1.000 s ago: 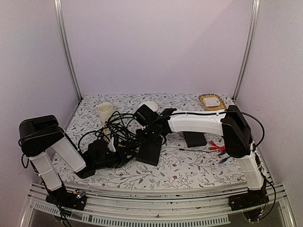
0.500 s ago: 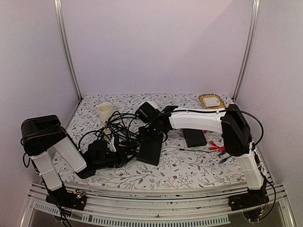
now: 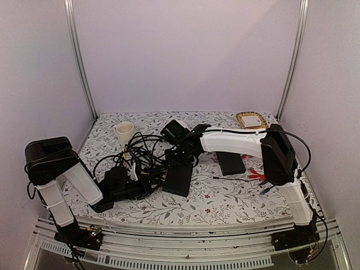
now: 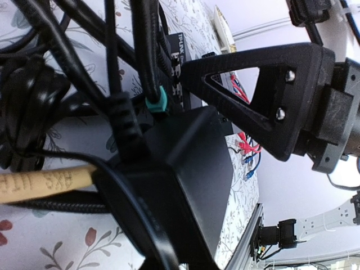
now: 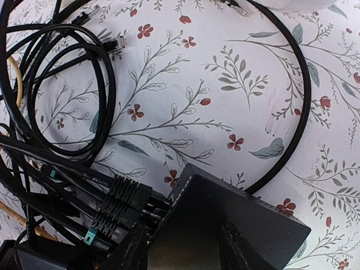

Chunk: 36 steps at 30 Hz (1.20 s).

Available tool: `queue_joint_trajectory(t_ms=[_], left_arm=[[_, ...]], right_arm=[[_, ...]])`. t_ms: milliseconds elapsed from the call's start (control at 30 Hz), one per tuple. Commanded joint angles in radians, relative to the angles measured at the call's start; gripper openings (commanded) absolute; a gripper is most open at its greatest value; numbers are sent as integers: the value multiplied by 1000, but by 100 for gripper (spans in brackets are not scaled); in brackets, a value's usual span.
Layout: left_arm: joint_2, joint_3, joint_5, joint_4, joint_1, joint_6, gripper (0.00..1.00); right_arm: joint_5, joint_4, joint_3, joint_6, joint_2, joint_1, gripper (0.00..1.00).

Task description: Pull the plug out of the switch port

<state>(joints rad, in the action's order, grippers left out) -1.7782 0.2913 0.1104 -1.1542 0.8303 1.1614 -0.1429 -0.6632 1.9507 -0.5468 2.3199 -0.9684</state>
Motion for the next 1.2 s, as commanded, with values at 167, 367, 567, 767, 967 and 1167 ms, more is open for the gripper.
queue_joint_trajectory(t_ms=[167, 367, 567, 767, 967, 1167], left_arm=[[32, 25, -5, -41, 8, -35, 0], [25, 42, -11, -32, 9, -41, 0], [18, 63, -11, -17, 8, -51, 0], [17, 70, -14, -6, 8, -57, 0], [12, 71, -15, -14, 6, -57, 0], [19, 47, -30, -63, 1, -48, 0]], right_arm=[[52, -57, -27, 25, 52, -13, 46], [69, -64, -41, 28, 50, -34, 46], [81, -61, -52, 34, 41, -49, 47], [87, -68, -52, 43, 40, -59, 50], [71, -96, -53, 48, 52, -63, 51], [18, -120, -86, 59, 51, -64, 50]])
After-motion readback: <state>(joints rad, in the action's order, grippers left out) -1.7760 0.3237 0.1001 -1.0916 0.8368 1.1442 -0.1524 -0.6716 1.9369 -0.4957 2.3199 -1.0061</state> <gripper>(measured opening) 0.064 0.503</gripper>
